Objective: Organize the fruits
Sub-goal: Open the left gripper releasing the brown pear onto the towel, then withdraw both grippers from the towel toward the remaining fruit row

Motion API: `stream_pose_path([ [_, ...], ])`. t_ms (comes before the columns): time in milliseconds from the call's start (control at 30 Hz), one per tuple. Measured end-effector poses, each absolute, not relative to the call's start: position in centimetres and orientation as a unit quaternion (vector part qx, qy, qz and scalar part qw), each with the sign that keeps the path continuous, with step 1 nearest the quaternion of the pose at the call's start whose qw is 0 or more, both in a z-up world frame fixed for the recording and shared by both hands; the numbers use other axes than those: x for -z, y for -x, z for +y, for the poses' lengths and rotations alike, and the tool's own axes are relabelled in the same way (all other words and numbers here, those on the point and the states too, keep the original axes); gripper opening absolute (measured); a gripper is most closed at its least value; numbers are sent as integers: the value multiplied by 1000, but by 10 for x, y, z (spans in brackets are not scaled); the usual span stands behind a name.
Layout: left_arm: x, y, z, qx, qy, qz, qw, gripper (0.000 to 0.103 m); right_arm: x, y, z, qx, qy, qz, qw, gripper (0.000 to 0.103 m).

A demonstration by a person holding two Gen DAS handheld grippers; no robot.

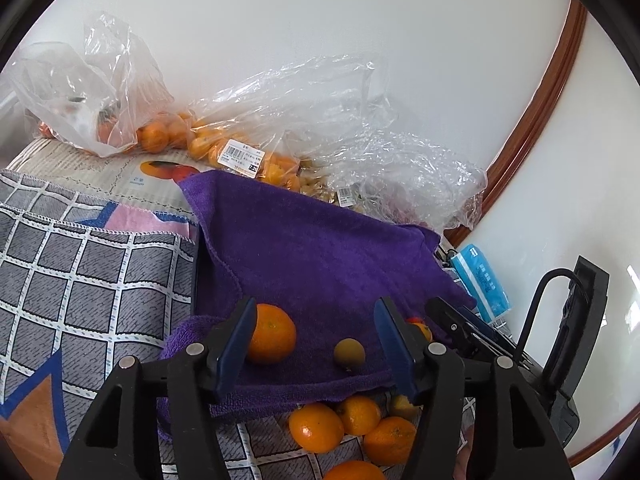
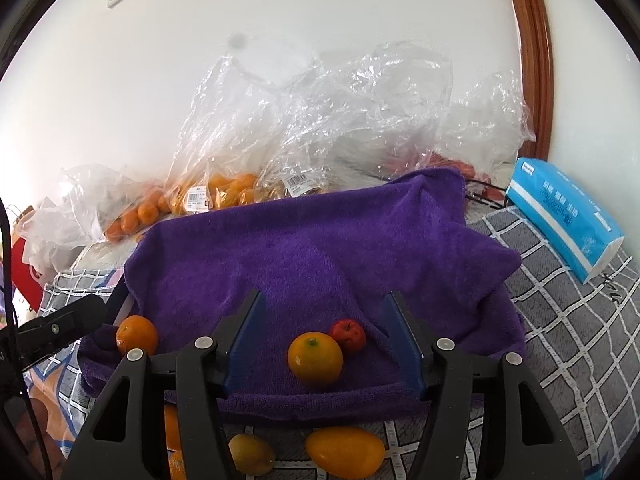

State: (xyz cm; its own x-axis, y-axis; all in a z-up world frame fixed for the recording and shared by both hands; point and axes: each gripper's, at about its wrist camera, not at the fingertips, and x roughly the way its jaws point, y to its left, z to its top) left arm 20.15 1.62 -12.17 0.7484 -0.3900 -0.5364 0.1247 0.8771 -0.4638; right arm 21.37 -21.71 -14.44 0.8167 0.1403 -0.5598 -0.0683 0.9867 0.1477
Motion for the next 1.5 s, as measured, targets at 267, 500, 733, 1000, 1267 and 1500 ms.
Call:
stream_pose_path([
  [267,115,-195,16,143,201,305,920,68,138,-210,-223,-54,-72,295,951,61],
  [500,112,-193,16,143,201,298,922,71,129,-196,-225,-29,-42,301,952,61],
  [733,106,-189,17,133,200,285,928,72,142,-170,-239,-25,-34,325,945,61],
  [1000,106,-188,23,127,212,284,927,73,169,-152,-249,-64,-74,379,920,61],
  [1267,108,-190,24,123,214,285,926,73,172,-149,-224,-77,-19,388,918,61],
  [1500,107,-192,29,122,221,285,925,73,168,-159,-213,-80,-16,392,916,61],
])
